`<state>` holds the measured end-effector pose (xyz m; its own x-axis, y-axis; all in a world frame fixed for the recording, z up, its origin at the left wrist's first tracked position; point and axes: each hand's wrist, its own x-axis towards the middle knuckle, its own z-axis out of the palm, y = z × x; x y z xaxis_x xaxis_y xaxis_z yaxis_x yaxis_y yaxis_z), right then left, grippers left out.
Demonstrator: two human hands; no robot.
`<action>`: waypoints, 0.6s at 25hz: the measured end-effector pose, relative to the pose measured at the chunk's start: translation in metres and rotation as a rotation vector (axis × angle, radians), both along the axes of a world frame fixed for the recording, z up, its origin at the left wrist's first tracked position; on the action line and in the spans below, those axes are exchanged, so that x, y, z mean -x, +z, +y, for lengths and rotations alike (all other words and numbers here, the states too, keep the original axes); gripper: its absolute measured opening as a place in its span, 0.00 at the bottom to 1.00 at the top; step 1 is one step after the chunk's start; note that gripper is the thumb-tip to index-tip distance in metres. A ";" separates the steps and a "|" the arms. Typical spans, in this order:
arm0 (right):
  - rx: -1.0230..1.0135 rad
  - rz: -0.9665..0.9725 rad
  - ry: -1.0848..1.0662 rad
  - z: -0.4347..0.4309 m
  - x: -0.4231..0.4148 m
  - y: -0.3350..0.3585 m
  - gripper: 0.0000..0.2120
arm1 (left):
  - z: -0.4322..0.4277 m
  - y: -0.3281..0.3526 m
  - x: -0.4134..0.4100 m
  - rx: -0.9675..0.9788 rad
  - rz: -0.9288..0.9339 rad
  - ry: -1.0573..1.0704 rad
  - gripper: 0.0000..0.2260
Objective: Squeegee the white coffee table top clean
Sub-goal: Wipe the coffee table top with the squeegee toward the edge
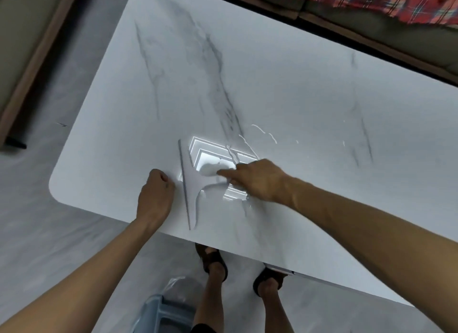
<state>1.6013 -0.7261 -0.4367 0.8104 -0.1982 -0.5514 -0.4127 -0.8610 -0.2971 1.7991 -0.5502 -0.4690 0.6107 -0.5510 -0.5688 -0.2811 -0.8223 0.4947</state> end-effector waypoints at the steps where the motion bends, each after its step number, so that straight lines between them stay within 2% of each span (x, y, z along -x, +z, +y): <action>1: 0.029 -0.004 -0.080 -0.017 0.013 0.003 0.20 | -0.007 0.000 0.008 0.014 0.016 -0.048 0.02; 6: 0.102 -0.008 -0.470 -0.073 0.110 0.012 0.17 | -0.046 0.002 0.057 0.067 0.039 -0.256 0.12; 11: 0.172 0.064 -0.654 -0.072 0.225 0.016 0.16 | -0.064 -0.005 0.104 -0.016 0.047 -0.439 0.07; 15: 0.297 0.116 -0.765 -0.060 0.301 0.030 0.17 | -0.071 -0.006 0.125 -0.102 -0.066 -0.542 0.07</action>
